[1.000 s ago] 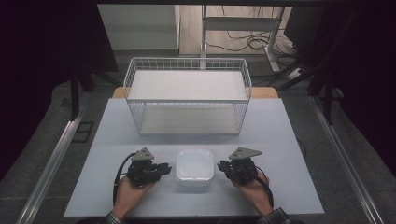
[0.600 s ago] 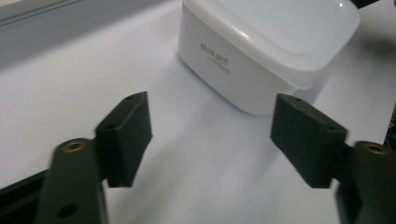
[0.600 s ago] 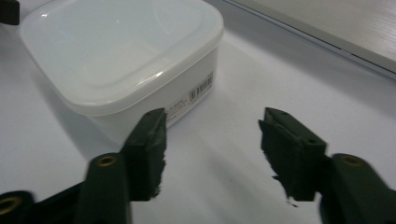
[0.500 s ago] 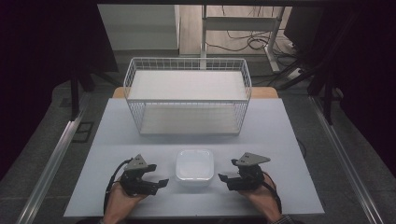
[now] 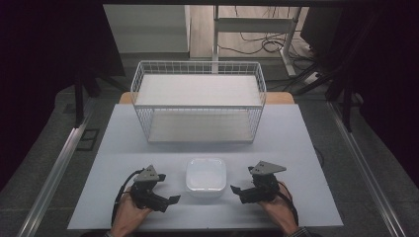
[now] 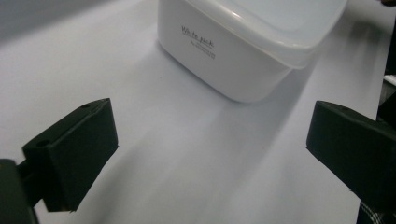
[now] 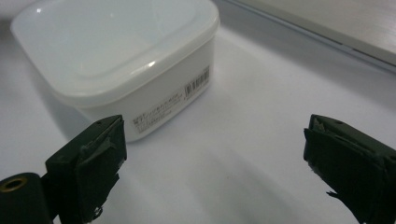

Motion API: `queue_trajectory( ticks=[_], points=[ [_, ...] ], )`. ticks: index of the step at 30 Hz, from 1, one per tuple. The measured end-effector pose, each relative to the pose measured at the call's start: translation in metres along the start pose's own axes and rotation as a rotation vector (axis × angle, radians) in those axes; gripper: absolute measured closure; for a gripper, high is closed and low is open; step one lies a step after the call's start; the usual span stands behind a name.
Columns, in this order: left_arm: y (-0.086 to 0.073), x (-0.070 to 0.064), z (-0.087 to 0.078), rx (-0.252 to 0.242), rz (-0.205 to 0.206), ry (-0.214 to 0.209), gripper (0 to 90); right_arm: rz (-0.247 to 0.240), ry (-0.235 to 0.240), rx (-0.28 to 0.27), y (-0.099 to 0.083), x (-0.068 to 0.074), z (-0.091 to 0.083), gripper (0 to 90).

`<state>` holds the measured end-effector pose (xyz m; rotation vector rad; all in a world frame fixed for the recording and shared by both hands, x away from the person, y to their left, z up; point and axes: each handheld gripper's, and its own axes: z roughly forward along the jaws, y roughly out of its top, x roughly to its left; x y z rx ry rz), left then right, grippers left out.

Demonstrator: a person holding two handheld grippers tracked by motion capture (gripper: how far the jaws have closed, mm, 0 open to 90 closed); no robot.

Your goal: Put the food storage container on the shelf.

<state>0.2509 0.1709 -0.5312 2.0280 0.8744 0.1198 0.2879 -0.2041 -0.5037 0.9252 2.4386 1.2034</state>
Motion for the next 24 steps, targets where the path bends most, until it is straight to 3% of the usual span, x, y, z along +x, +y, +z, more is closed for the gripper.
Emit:
queue_trajectory(
  ticks=[6,14,24],
  points=[
    [0.001,0.004,-0.002,-0.033,-0.010,0.002,0.9,-0.005,-0.001,-0.006,0.003,0.001,0.001,4.7],
    [0.006,0.003,0.000,-0.005,0.010,0.025,2.4,0.011,0.010,-0.018,0.007,-0.001,-0.001,4.7],
    [0.022,0.003,-0.006,-0.038,-0.022,0.000,2.9,0.009,0.023,-0.037,0.018,0.003,-0.002,4.5]
  ],
)
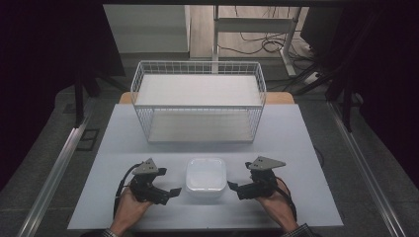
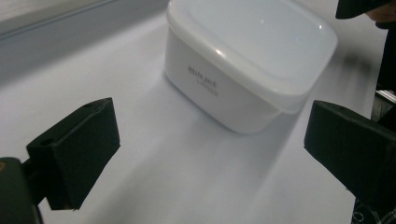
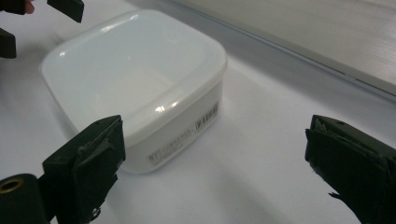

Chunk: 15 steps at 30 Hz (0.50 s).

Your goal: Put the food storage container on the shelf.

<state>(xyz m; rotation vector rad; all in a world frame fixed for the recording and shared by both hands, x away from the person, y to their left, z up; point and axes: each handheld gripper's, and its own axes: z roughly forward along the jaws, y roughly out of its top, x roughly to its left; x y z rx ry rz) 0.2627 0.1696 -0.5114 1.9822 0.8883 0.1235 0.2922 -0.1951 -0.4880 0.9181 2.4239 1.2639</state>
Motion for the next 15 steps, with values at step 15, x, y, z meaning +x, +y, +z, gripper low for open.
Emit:
queue_trajectory(
  ticks=[15],
  points=[
    [0.027,-0.001,0.016,0.003,-0.028,-0.030,10.1,0.068,0.061,0.075,0.023,0.010,0.011,3.6]
  ],
)
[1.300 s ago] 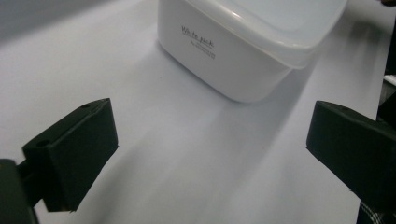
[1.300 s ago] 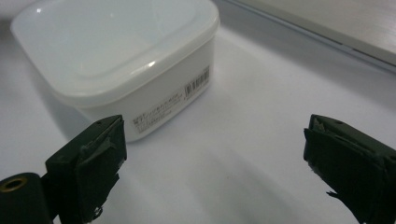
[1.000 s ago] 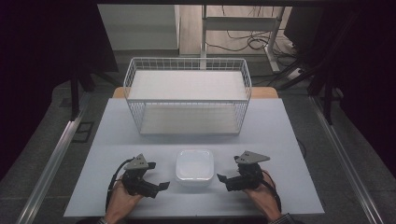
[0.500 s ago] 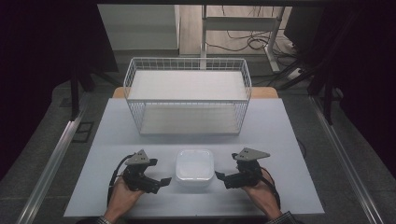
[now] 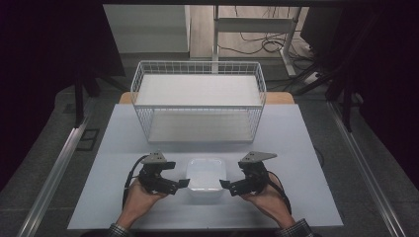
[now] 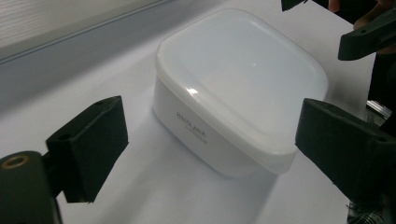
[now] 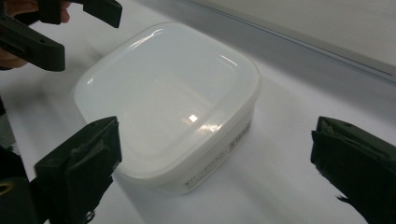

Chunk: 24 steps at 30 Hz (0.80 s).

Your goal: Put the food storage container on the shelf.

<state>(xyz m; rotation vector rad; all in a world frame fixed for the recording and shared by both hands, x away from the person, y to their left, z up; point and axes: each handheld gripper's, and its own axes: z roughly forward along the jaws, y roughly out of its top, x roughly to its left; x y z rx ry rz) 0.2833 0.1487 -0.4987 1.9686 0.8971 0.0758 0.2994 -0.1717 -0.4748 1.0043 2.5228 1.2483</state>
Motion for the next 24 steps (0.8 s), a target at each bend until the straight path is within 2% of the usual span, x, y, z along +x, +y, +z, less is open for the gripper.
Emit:
queue_trajectory(
  ticks=[3,8,12,13,16,17,18,20,21,24],
  points=[
    [0.008,0.001,0.006,0.020,0.011,0.002,12.2,0.001,0.013,0.030,0.007,-0.001,0.004,10.7],
    [0.018,0.002,0.014,0.045,0.034,0.010,13.1,-0.021,0.016,0.029,0.018,-0.001,0.012,19.4],
    [0.015,0.005,0.023,0.074,0.031,0.004,14.8,-0.024,0.016,0.054,0.018,-0.001,0.022,22.7],
    [0.012,0.008,0.024,0.067,0.012,-0.015,14.8,-0.020,0.013,0.066,0.015,-0.001,0.024,23.3],
    [0.009,0.011,0.025,0.061,-0.030,-0.065,20.7,0.050,0.075,0.068,0.009,-0.007,0.024,29.8],
    [0.007,0.012,0.026,0.079,-0.065,-0.120,21.5,0.066,0.086,0.067,0.008,-0.008,0.024,30.7],
    [0.006,0.013,0.028,0.087,-0.083,-0.158,23.5,0.075,0.090,0.070,0.008,-0.008,0.024,30.4],
    [0.004,0.013,0.028,0.088,-0.099,-0.171,24.0,0.085,0.096,0.070,0.006,-0.008,0.023,31.6],
    [0.001,0.013,0.027,0.093,-0.117,-0.189,25.5,0.130,0.141,0.080,0.004,-0.010,0.023,32.5],
    [-0.001,0.010,0.021,0.091,-0.109,-0.185,30.4,0.153,0.153,0.088,0.002,-0.010,0.020,35.2]
  ],
)
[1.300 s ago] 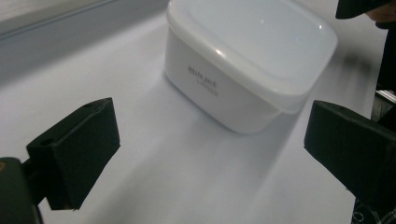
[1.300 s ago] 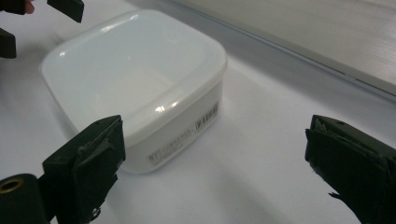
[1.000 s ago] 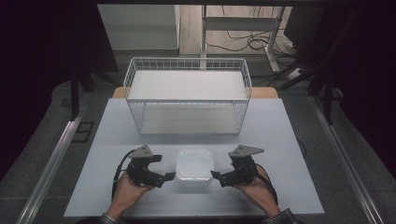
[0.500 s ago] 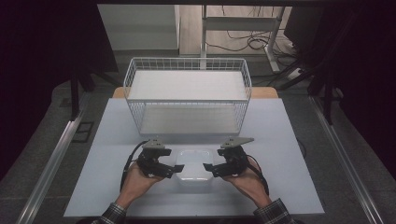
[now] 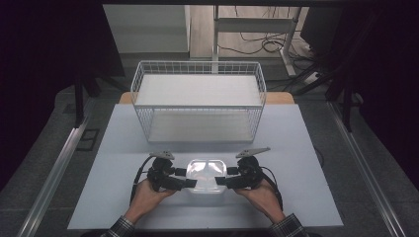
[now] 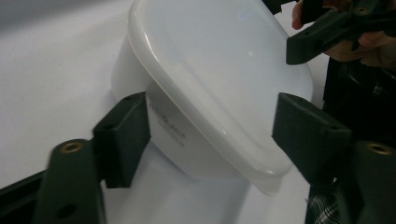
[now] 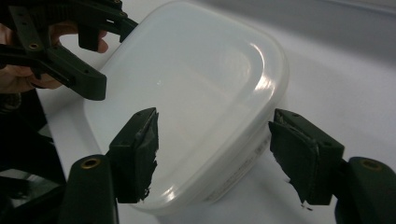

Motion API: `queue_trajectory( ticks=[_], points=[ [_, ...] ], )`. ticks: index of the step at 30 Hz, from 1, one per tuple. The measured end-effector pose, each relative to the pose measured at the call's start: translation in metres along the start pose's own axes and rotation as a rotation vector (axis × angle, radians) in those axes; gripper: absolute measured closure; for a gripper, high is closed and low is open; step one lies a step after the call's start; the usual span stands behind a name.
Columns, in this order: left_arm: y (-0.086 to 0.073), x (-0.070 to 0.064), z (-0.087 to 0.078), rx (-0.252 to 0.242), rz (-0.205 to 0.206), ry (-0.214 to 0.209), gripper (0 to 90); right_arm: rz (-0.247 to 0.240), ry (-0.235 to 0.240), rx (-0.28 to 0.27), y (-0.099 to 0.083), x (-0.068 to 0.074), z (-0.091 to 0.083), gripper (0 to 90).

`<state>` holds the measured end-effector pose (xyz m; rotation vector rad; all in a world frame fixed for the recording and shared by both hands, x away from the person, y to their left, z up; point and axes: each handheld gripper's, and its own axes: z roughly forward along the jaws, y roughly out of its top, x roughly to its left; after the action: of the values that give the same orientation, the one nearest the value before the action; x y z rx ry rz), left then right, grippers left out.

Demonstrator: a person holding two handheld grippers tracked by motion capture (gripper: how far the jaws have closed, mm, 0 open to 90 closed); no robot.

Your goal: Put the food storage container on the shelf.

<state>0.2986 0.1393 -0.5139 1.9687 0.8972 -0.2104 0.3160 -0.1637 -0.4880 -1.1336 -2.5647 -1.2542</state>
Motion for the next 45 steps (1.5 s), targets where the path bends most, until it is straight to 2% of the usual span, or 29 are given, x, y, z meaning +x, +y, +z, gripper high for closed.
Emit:
queue_trajectory(
  ticks=[1,2,3,5,9,11,12,13,14,15,17,20,26,37,43,45],
  points=[
    [-0.002,-0.004,-0.006,-0.013,0.012,0.023,38.3,0.015,-0.004,0.001,-0.001,0.001,-0.004,41.2],
    [-0.002,-0.004,-0.006,-0.013,0.012,0.023,43.9,0.015,-0.004,0.001,-0.001,0.001,-0.004,41.2],
    [-0.003,-0.008,-0.010,-0.022,0.021,0.041,49.1,0.029,-0.017,-0.006,-0.003,0.003,-0.008,49.3],
    [-0.004,-0.010,-0.011,-0.028,0.019,0.044,50.8,0.036,-0.013,-0.006,-0.003,0.003,-0.010,52.3],
    [-0.004,-0.014,-0.013,-0.046,-0.009,0.063,62.1,0.100,0.005,-0.010,-0.005,0.003,-0.020,64.2],
    [-0.003,-0.023,-0.014,-0.068,-0.006,0.129,65.4,0.108,-0.006,-0.023,-0.005,0.005,-0.024,68.4],
    [-0.003,-0.023,-0.014,-0.068,-0.006,0.129,66.6,0.108,-0.006,-0.023,-0.005,0.005,-0.024,68.4],
    [-0.002,-0.029,-0.014,-0.078,-0.004,0.168,68.2,0.105,-0.028,-0.042,-0.005,0.007,-0.026,71.7],
    [-0.002,-0.029,-0.014,-0.078,-0.004,0.168,69.7,0.105,-0.028,-0.042,-0.005,0.007,-0.026,71.7],
    [-0.003,-0.030,-0.015,-0.097,-0.015,0.175,72.2,0.117,-0.044,-0.066,-0.005,0.008,-0.028,75.4],
    [-0.004,-0.030,-0.015,-0.110,-0.018,0.180,79.3,0.109,-0.070,-0.091,-0.005,0.008,-0.029,77.8],
    [-0.003,-0.028,-0.014,-0.115,-0.035,0.180,79.5,0.083,-0.106,-0.106,-0.005,0.011,-0.028,78.0],
    [-0.001,-0.027,-0.016,-0.144,-0.046,0.171,79.8,0.050,-0.133,-0.143,-0.003,0.016,-0.029,78.0],
    [0.014,-0.031,-0.035,-0.192,-0.013,0.167,80.1,0.005,-0.120,-0.201,0.015,0.022,-0.041,78.0],
    [0.034,-0.035,-0.049,-0.218,0.014,0.181,80.1,-0.022,-0.119,-0.238,0.033,0.024,-0.050,78.1],
    [0.036,-0.035,-0.050,-0.221,0.018,0.183,80.1,-0.024,-0.117,-0.242,0.036,0.024,-0.051,78.1]
  ],
)
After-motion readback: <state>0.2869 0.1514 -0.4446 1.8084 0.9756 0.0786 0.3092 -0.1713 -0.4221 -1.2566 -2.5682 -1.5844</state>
